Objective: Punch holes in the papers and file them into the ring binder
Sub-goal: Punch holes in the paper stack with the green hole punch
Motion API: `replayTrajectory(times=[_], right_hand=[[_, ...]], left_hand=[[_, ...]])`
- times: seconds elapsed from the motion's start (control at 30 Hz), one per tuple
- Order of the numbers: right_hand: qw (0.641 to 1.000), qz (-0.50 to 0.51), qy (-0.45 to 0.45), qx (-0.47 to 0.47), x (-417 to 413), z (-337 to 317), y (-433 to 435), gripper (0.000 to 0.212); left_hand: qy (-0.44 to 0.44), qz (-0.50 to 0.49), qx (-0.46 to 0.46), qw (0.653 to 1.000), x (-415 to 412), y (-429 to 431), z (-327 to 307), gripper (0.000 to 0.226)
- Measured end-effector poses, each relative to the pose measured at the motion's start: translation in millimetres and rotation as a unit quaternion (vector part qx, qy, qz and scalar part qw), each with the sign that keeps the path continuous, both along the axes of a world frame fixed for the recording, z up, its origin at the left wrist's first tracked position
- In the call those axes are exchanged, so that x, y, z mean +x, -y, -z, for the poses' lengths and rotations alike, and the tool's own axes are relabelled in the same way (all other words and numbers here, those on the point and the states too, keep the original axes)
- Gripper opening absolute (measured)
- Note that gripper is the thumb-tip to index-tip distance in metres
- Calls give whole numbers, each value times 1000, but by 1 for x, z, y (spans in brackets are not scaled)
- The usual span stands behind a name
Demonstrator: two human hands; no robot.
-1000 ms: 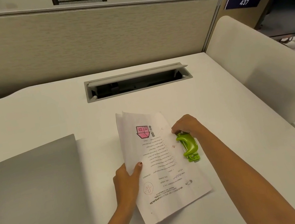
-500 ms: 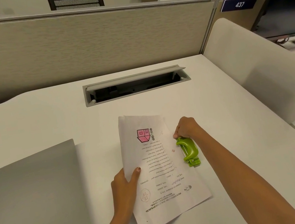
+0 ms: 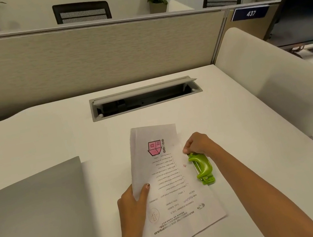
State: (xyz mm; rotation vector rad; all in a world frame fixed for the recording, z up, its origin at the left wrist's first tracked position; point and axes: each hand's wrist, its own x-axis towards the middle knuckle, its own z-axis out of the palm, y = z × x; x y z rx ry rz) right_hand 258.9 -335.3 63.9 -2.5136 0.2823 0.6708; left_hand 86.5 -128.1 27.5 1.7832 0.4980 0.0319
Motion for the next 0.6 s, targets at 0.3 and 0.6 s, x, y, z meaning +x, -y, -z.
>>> replayTrajectory(times=[0.3,0.6], right_hand=[[998,-26,-42,-44,6,-7,-2,11],[996,48,71,35,-15,-6,8,12]], left_hand=[[16,20,14,1000,3,2,-7,3],[-20,-3,-24,1000,-2,6,1,11]])
